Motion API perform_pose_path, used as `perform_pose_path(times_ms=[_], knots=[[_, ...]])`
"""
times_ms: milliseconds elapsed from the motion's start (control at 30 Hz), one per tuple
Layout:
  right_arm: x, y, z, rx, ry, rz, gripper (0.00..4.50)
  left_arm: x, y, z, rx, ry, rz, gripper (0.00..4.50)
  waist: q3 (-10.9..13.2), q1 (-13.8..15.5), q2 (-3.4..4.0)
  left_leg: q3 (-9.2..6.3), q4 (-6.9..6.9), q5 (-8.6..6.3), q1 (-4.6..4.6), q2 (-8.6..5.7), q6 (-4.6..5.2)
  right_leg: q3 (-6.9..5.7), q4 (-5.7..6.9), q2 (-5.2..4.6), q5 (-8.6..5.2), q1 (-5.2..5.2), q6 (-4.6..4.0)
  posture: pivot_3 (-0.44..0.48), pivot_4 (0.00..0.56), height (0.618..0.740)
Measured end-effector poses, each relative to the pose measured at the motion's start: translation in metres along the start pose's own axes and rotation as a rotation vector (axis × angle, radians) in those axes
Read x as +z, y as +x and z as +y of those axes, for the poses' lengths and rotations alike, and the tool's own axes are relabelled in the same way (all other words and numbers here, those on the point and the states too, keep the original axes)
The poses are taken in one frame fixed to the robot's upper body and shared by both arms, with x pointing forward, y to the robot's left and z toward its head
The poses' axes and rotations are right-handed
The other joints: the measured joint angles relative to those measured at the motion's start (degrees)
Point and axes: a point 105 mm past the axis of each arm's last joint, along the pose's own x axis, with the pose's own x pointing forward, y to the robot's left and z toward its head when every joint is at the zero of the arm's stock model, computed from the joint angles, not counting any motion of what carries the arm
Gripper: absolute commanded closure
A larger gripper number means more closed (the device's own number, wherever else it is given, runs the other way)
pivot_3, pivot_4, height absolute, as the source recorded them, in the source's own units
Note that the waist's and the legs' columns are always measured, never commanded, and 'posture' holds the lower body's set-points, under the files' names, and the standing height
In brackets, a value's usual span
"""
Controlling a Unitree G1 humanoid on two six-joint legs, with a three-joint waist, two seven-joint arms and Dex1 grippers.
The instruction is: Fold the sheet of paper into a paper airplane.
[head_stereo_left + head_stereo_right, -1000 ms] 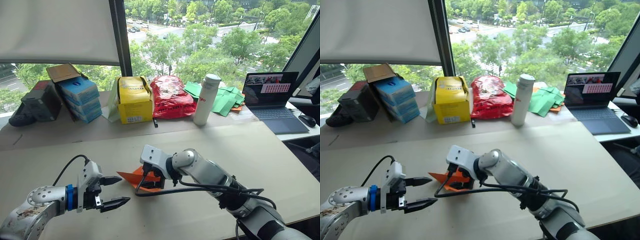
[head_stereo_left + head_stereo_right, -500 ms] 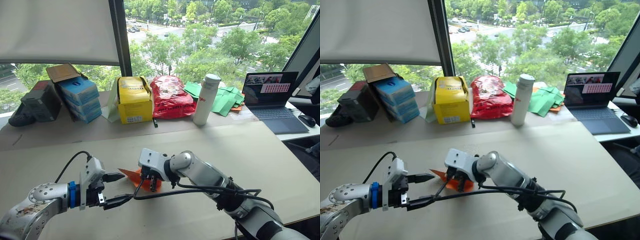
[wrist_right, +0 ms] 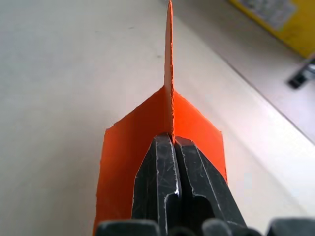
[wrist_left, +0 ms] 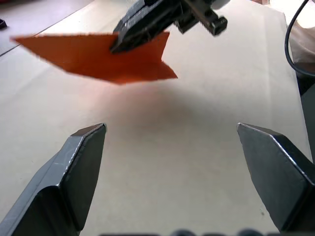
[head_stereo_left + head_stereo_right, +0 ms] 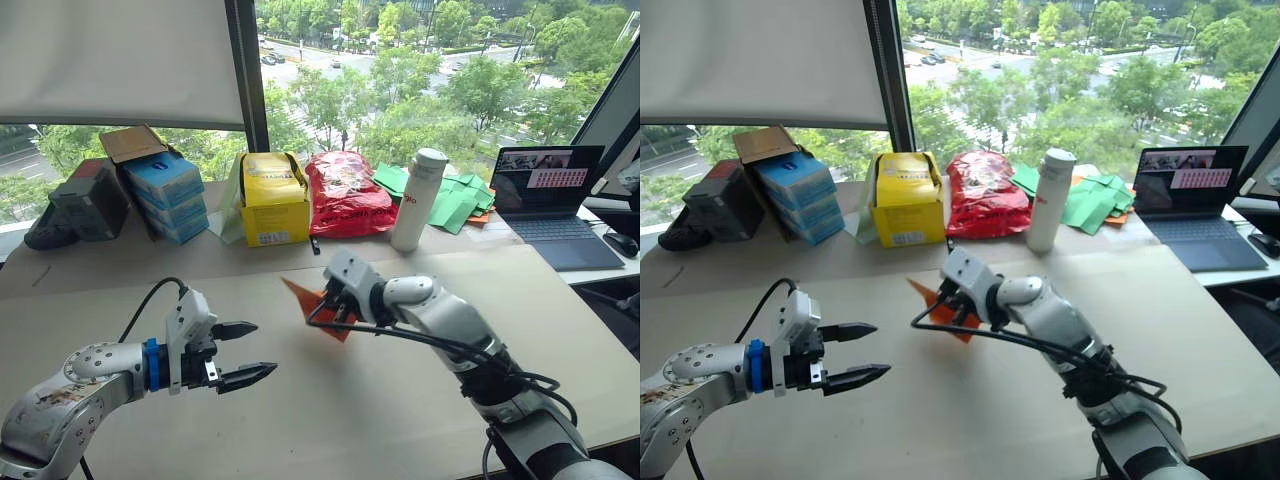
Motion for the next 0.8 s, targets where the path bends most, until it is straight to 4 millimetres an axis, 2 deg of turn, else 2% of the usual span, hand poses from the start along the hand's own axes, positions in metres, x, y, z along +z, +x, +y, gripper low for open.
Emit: perform_pose_path(times_ms=[133,233,333,500,800], knots=[[-0.049,-0.042,-0.049,-0.238,0.164,0.122,4.46,0.012,0.009,-0.002,-0.022,0.035,-0.046,0.00,0.00,0.23,0.00,0.00,0.00,0.01,-0.25,0.05,0.00,0.18,-0.01,0.00,0.00,-0.10,0.00,0.000,0.150,0.740],[-0.074,-0.064,-0.065,-0.357,0.247,0.187,4.46,0.018,0.015,-0.005,-0.043,0.056,-0.072,0.00,0.00,-0.33,0.00,0.14,0.00,0.01,-0.18,0.09,0.00,0.44,0.00,0.01,0.00,-0.10,0.00,0.000,0.150,0.740],[-0.092,-0.077,-0.072,-0.448,0.309,0.232,4.46,0.027,0.021,-0.007,-0.063,0.086,-0.112,0.00,0.00,-0.61,-0.01,0.20,0.00,-0.02,-0.12,0.14,0.06,0.51,0.07,0.05,0.00,-0.08,-0.01,0.000,0.150,0.740],[-0.099,-0.086,-0.084,-0.574,0.352,0.240,4.46,0.022,0.025,-0.010,-0.071,0.084,-0.110,0.00,0.00,-0.68,0.00,0.35,0.00,-0.02,0.00,0.15,0.09,0.66,0.17,0.09,0.00,-0.06,-0.01,0.000,0.150,0.740],[-0.114,-0.086,-0.092,-0.640,0.380,0.284,4.46,0.019,0.028,-0.013,-0.083,0.095,-0.108,0.00,0.00,-0.53,-0.01,0.43,0.03,-0.02,-0.01,0.12,0.11,0.68,0.11,0.08,0.01,-0.05,0.03,0.000,0.150,0.740]])
